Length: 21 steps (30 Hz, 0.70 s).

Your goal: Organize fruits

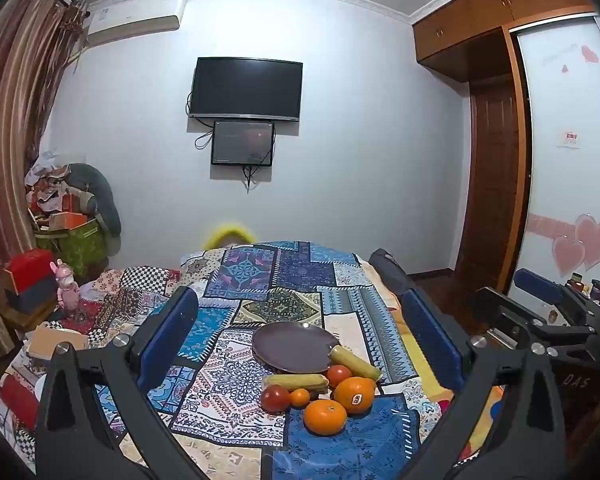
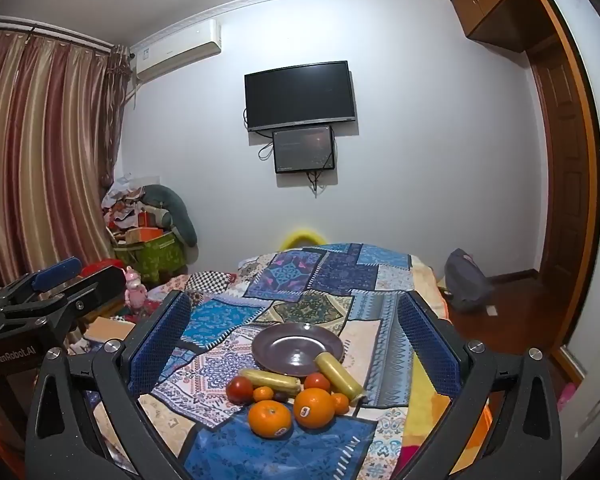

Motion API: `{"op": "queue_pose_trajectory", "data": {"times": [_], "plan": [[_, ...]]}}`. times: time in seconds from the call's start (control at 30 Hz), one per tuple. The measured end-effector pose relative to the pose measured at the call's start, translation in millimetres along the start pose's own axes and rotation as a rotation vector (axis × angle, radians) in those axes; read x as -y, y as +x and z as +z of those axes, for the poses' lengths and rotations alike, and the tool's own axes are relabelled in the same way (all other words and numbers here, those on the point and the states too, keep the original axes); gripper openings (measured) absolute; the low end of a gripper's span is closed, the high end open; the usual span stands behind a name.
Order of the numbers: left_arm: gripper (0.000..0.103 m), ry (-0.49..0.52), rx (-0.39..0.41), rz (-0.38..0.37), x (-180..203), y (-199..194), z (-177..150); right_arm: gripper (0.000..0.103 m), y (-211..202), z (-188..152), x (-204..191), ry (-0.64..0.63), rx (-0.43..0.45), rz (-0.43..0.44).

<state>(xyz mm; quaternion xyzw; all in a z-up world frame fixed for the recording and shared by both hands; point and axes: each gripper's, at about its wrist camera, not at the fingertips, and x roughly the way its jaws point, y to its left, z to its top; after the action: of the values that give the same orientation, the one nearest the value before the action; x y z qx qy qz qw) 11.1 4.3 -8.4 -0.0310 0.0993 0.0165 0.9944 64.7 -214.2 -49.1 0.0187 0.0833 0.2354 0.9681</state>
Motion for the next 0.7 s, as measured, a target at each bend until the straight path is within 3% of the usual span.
{"op": "queue_pose_trajectory", "data": {"times": [0.7], "plan": [[0.103,-0.004,0.003,-0.007,-4.4,-5.3,1.6,0.103,-3.7,3.0,-1.6,0.005,0.007,0.002]]}}
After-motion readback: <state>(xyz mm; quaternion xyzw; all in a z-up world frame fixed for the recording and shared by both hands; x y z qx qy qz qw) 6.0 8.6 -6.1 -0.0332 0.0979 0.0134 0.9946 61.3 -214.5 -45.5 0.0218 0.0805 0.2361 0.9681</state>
